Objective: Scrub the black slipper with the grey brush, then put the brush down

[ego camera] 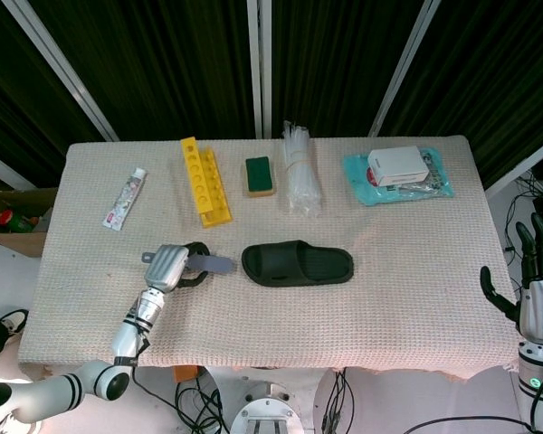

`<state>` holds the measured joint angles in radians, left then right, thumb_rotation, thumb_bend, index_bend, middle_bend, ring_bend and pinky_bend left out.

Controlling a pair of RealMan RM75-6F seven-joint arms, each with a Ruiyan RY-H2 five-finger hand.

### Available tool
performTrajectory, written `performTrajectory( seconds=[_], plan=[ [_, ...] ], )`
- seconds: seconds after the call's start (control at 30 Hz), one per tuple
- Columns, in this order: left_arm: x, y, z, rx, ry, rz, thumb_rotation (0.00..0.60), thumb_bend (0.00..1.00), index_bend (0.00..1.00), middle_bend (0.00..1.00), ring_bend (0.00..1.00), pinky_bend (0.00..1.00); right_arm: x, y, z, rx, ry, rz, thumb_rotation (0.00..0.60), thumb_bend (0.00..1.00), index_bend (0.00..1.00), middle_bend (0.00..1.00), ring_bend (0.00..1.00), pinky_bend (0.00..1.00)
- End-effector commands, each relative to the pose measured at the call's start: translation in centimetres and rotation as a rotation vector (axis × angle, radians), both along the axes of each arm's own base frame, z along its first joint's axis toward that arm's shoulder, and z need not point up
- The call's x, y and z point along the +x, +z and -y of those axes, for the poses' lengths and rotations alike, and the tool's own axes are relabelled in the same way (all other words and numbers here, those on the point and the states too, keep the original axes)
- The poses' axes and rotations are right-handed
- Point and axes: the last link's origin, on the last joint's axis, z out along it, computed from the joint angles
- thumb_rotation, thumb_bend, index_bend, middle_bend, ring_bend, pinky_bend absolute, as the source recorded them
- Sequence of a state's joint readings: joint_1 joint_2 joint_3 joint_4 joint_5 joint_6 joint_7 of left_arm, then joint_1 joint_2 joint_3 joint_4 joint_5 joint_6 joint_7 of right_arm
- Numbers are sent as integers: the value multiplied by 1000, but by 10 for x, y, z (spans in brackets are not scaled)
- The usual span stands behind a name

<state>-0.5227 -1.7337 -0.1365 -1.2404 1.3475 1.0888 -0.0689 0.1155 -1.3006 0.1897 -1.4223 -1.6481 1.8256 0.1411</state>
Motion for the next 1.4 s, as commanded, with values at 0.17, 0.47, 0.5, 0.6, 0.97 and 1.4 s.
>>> performTrajectory(
  seconds=[0.17, 0.47, 0.5, 0.6, 0.97, 1.4],
  plan=[
    [-2, 3, -5, -9, 58, 113, 600, 446, 827, 851, 773, 905, 0, 0, 1, 2, -2, -1, 600, 360, 0, 0, 0, 0],
    [1, 9, -7, -14, 64, 216, 600, 484, 886, 920, 857, 943, 2, 0, 1, -1, 3, -2, 600, 358, 0, 0, 0, 0],
    [1, 10, -7, -16, 64, 219, 600, 484, 886, 920, 858, 943, 2, 0, 1, 0, 3, -2, 600, 358, 0, 0, 0, 0],
    [2, 12, -7, -17, 65, 238, 600, 485, 887, 921, 858, 943, 2, 0, 0, 1, 4, -3, 600, 358, 0, 0, 0, 0],
    [14, 33, -10, -17, 77, 387, 600, 485, 887, 919, 857, 943, 9, 0, 1, 45, 16, -21, 600, 356, 0, 0, 0, 0],
    [27, 47, -6, -43, 75, 428, 600, 485, 883, 916, 856, 943, -10, -78, 3, 466, -196, -311, 600, 357, 0, 0, 0, 0]
  ],
)
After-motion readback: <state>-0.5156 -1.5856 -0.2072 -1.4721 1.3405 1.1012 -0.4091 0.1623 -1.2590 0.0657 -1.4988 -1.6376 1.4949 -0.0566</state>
